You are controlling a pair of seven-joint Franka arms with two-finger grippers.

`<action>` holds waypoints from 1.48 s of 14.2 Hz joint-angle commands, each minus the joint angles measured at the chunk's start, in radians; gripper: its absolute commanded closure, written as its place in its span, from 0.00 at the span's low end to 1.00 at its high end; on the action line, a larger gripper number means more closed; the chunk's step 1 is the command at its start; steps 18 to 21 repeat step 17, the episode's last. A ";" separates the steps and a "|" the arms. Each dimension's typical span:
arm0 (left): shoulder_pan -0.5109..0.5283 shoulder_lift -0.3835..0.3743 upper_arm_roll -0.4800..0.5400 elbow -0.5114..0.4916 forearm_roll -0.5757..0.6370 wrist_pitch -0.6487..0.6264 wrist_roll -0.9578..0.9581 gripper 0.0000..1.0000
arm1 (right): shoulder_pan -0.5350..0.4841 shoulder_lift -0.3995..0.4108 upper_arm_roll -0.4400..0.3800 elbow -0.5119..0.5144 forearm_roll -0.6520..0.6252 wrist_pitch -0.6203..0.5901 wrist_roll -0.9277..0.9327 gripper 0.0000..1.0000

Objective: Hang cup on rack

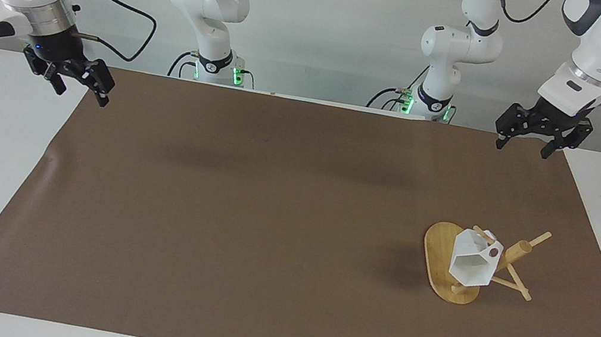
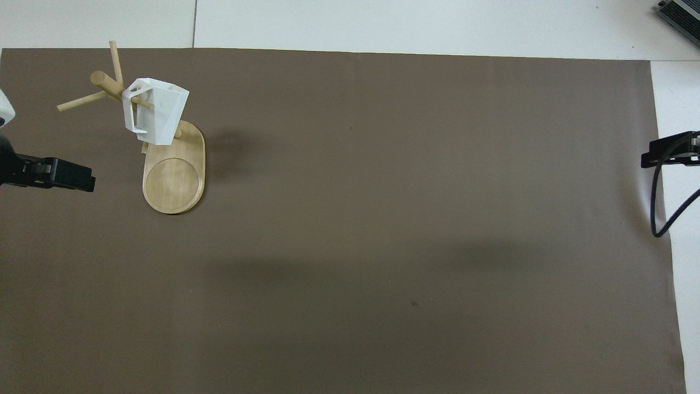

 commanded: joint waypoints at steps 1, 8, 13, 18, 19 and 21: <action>0.003 -0.017 0.001 -0.029 -0.018 0.028 0.049 0.00 | -0.012 -0.017 0.012 -0.015 -0.003 -0.019 -0.015 0.00; -0.080 -0.018 0.073 -0.032 -0.007 0.028 0.051 0.00 | -0.012 -0.017 0.012 -0.013 -0.005 -0.016 -0.065 0.00; -0.081 -0.024 0.073 -0.038 -0.007 0.017 0.051 0.00 | -0.012 -0.017 0.012 -0.015 -0.003 -0.016 -0.059 0.00; -0.080 -0.027 0.073 -0.041 -0.007 0.011 0.051 0.00 | -0.012 -0.018 0.012 -0.015 -0.003 -0.018 -0.059 0.00; -0.080 -0.027 0.073 -0.041 -0.007 0.011 0.051 0.00 | -0.012 -0.018 0.012 -0.015 -0.003 -0.018 -0.059 0.00; -0.080 -0.027 0.073 -0.041 -0.007 0.011 0.051 0.00 | -0.012 -0.018 0.012 -0.015 -0.003 -0.018 -0.059 0.00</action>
